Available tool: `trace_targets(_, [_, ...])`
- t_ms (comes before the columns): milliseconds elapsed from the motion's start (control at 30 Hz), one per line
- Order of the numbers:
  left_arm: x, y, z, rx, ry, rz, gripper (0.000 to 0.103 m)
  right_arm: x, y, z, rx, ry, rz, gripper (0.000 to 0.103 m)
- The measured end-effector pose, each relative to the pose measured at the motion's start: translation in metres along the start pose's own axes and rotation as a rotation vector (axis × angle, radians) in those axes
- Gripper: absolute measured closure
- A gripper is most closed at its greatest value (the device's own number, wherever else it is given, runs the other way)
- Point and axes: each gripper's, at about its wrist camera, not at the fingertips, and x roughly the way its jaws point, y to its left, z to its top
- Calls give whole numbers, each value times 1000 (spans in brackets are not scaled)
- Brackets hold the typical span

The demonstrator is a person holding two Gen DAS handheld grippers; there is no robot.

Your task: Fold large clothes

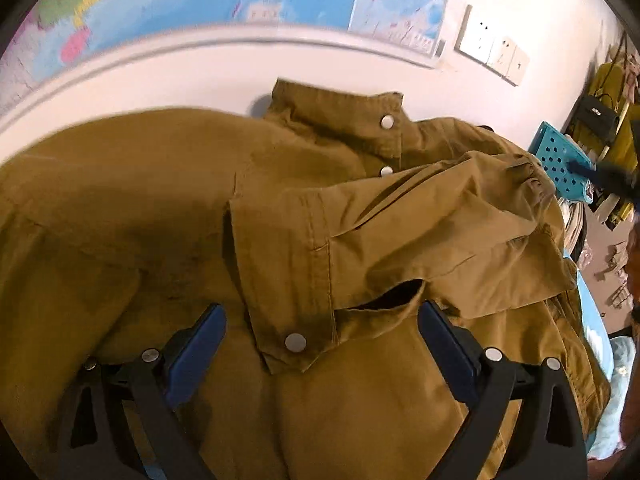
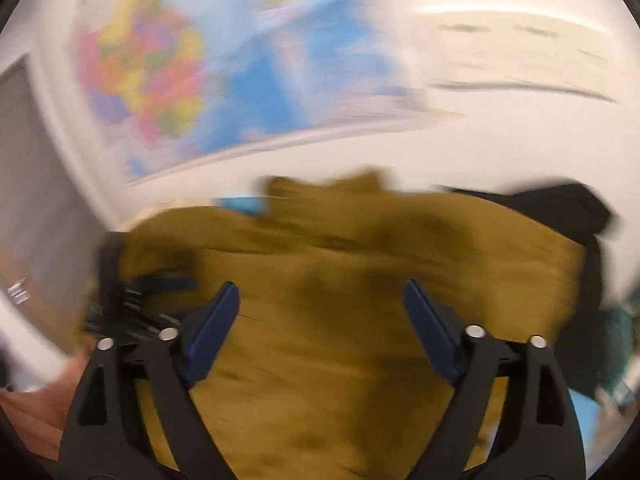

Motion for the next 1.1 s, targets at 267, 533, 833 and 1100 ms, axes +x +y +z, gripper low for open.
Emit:
trace_targets(267, [5,4,2,-79,78,-146,82,46,-108,-63,310,165,64,85])
trace_targets(533, [-3,13,0,-125,108,-81,65,32,-127,-57,350,138,-37,69])
trace_targets(833, [15,1,7,-86,133,-18,38,16,-20,1,-56,-56,-64,51])
trace_targets(1100, [-55,-9,-20,16,7,100,33,79,-23,1,-37,103,-151,50])
